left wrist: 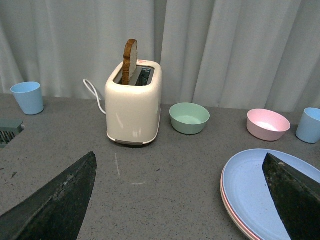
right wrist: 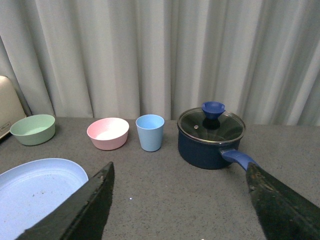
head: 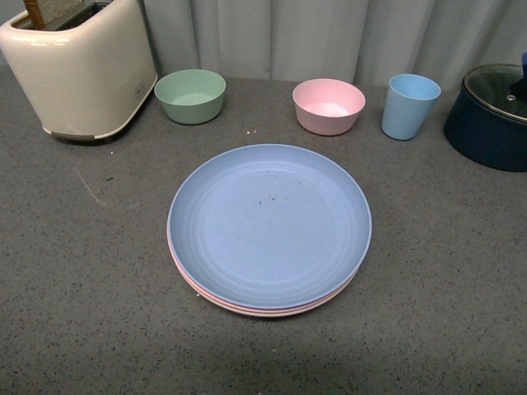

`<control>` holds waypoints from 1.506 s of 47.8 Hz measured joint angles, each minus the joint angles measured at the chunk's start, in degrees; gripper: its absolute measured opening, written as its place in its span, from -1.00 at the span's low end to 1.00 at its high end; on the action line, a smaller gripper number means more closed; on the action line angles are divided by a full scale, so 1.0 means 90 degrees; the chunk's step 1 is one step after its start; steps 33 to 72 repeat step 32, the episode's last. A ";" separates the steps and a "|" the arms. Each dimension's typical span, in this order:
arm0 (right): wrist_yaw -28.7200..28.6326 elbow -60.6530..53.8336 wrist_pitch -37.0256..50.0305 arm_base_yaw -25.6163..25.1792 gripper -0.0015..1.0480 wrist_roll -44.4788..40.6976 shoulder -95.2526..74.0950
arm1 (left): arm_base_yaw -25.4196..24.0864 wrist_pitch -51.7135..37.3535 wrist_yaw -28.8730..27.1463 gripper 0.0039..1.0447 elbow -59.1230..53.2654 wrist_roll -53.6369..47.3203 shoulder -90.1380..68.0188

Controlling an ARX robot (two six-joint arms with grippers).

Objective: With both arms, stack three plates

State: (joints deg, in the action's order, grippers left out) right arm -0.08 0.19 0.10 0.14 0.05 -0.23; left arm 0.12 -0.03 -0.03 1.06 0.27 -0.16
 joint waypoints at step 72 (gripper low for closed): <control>0.0000 0.0000 0.0000 0.0000 0.81 0.0002 0.0000 | -0.0002 0.0000 0.0000 0.88 0.0000 0.0000 0.0000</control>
